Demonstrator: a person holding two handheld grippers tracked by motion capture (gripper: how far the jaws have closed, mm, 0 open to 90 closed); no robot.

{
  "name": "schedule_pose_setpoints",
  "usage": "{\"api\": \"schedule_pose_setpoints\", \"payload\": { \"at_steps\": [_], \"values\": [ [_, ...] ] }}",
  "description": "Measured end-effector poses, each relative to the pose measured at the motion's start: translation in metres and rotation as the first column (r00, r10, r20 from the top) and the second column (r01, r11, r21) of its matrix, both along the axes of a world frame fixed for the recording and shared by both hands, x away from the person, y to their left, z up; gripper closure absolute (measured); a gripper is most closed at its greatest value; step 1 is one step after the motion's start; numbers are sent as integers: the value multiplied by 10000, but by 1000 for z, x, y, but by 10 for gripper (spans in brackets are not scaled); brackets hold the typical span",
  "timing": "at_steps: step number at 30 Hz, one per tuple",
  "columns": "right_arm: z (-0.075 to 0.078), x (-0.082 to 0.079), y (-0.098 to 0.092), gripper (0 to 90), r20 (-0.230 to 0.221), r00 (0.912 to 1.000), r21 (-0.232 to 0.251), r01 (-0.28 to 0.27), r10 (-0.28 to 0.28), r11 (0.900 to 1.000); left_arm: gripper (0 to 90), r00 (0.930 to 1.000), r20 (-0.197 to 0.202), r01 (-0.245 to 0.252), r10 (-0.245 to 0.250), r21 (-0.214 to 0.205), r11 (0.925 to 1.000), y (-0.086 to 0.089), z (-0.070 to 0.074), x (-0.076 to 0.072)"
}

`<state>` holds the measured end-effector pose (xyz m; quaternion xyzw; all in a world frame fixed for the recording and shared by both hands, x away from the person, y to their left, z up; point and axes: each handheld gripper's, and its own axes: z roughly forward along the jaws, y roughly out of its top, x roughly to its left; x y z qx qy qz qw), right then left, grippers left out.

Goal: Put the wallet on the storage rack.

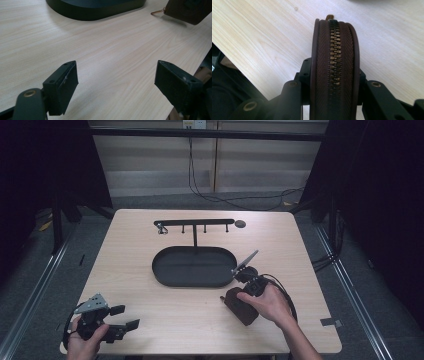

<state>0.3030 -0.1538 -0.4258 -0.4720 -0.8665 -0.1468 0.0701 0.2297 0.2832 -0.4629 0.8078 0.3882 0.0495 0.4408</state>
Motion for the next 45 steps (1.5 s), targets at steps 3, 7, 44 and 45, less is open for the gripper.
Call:
{"api": "schedule_pose_setpoints", "payload": {
  "at_steps": [3,7,44,45],
  "values": [
    [6,1,0,646,94,10000,-97,17,-16,10000,185,10000,-30,50,-50,7,10000,0,0,0],
    [14,4,0,647,136,9999,-221,89,-86,9997,186,9998,-70,-206,207,89,9997,1,0,0],
    [59,33,-6,652,779,9929,-389,927,-895,9949,186,9989,327,323,-325,81,9994,-2,1,-2],
    [61,34,-5,652,776,9926,-402,968,-934,9945,186,9989,327,323,-325,81,9994,-2,1,-2]
  ]
}}
